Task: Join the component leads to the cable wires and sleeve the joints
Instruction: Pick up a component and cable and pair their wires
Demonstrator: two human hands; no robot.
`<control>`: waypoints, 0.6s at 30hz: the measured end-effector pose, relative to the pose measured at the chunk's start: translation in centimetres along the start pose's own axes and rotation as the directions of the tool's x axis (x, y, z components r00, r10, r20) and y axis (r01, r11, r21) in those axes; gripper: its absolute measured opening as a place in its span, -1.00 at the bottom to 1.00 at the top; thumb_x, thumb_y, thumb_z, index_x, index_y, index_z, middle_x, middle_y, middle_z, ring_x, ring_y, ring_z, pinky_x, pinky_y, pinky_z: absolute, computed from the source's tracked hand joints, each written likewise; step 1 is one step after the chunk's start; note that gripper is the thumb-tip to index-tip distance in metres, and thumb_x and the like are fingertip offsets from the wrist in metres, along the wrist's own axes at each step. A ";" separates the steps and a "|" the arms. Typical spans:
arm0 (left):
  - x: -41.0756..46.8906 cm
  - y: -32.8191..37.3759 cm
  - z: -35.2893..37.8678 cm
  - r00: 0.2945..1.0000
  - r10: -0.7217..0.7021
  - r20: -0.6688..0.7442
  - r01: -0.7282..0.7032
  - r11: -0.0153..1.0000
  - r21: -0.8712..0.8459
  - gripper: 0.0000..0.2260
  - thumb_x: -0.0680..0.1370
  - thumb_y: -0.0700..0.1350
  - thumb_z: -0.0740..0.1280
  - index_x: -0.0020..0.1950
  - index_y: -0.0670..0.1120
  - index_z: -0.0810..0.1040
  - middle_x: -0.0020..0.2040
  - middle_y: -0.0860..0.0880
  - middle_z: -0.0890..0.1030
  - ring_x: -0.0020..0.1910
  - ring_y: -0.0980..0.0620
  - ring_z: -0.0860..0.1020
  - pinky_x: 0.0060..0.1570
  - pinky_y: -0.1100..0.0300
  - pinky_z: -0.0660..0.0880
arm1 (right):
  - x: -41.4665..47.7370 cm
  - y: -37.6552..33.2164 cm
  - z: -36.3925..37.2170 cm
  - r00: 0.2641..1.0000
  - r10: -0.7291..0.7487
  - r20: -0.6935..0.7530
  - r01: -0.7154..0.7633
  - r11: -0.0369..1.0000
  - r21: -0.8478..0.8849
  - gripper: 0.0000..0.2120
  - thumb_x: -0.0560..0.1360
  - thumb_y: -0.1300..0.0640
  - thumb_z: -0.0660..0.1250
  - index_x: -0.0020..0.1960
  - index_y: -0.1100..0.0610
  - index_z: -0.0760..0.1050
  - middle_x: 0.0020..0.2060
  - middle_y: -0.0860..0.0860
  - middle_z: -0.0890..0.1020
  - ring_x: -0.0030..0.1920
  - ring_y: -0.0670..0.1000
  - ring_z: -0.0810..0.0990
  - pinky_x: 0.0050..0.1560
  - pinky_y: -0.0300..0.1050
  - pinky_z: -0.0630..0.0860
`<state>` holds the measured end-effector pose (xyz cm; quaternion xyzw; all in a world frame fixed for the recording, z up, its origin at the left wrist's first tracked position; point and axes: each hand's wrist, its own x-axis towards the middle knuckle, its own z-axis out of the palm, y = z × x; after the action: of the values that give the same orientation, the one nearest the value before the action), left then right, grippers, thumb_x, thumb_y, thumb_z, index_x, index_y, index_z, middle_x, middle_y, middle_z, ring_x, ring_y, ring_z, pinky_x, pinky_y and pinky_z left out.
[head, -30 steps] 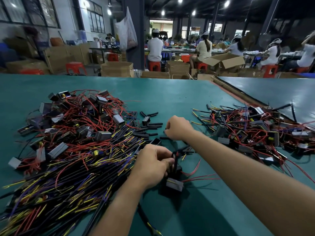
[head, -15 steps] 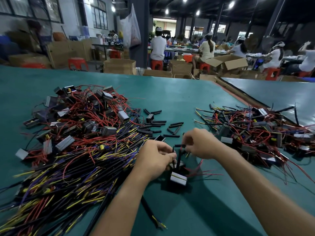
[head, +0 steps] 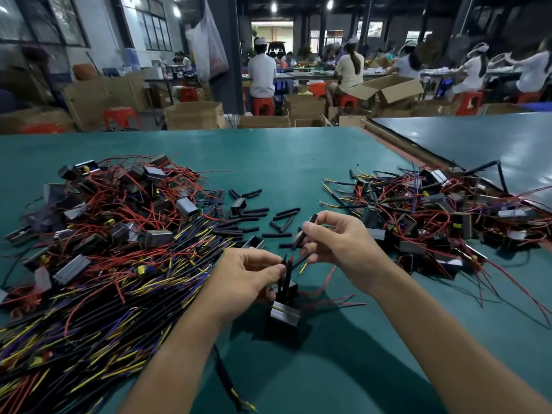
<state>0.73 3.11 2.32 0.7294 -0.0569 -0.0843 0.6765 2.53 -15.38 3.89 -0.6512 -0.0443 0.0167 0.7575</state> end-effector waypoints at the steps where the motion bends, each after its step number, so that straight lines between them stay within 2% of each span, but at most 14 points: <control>1: 0.0 0.0 0.0 1.000 0.001 -0.001 -0.001 1.000 0.009 -0.95 0.50 -0.34 0.39 -0.09 -0.24 0.65 -0.36 -0.09 0.63 -0.55 0.04 0.48 -0.48 0.29 0.47 | -0.1 -0.1 0.1 1.000 -0.010 0.015 0.010 1.000 -0.017 -0.90 0.54 0.27 0.36 -0.09 0.27 0.45 -0.25 0.23 0.61 -0.41 0.02 0.59 -0.39 -0.20 0.56; 9: -0.1 -0.1 0.1 1.000 0.017 0.000 -0.017 1.000 0.023 -0.95 0.48 -0.31 0.42 -0.12 -0.21 0.67 -0.34 -0.15 0.61 -0.53 0.07 0.47 -0.48 0.28 0.46 | -0.6 -0.6 0.5 0.994 -0.112 -0.017 0.110 0.991 -0.079 -0.89 0.53 0.34 0.36 -0.04 0.39 0.48 -0.24 0.33 0.58 -0.44 0.03 0.53 -0.39 -0.17 0.55; 12: 0.1 -0.3 0.1 1.000 0.028 0.003 -0.028 0.999 0.028 -0.95 0.48 -0.30 0.42 -0.12 -0.20 0.68 -0.34 -0.17 0.61 -0.52 0.06 0.48 -0.47 0.27 0.47 | -0.4 -0.4 0.3 0.992 -0.122 -0.019 0.119 0.987 -0.109 -0.90 0.52 0.32 0.38 -0.08 0.36 0.49 -0.24 0.32 0.60 -0.44 0.02 0.55 -0.37 -0.15 0.56; 14: 0.1 -0.4 0.0 0.999 0.034 0.011 -0.034 0.999 0.040 -0.94 0.48 -0.29 0.42 -0.13 -0.18 0.69 -0.35 -0.17 0.60 -0.51 0.06 0.49 -0.46 0.26 0.48 | 0.0 0.0 0.0 0.990 -0.138 -0.039 0.130 0.978 -0.163 -0.90 0.52 0.29 0.40 -0.12 0.29 0.51 -0.30 0.25 0.61 -0.44 0.02 0.55 -0.32 -0.06 0.58; 16: 0.1 -0.5 -0.1 0.999 0.035 0.011 -0.035 0.999 0.040 -0.92 0.49 -0.29 0.43 -0.15 -0.15 0.70 -0.37 -0.16 0.59 -0.51 0.05 0.49 -0.45 0.25 0.48 | 0.5 0.7 -0.7 0.972 -0.211 -0.104 0.156 0.911 -0.382 -0.89 0.52 0.19 0.43 -0.13 0.21 0.56 -0.37 0.12 0.60 -0.43 0.00 0.53 -0.25 0.03 0.57; 18: 0.1 -0.4 0.0 0.999 0.034 0.010 -0.034 0.998 0.045 -0.91 0.49 -0.27 0.43 -0.18 -0.14 0.71 -0.38 -0.17 0.59 -0.50 0.04 0.50 -0.44 0.24 0.48 | 1.0 1.6 -1.6 0.944 -0.299 -0.143 0.120 0.711 -0.692 -0.86 0.51 0.02 0.42 -0.06 0.10 0.61 -0.34 -0.07 0.61 -0.36 -0.06 0.52 -0.18 -0.03 0.52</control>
<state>0.78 3.16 1.95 0.7431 -0.0744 -0.0750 0.6608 3.75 -16.59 2.16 -0.8684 -0.0277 -0.1674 0.4659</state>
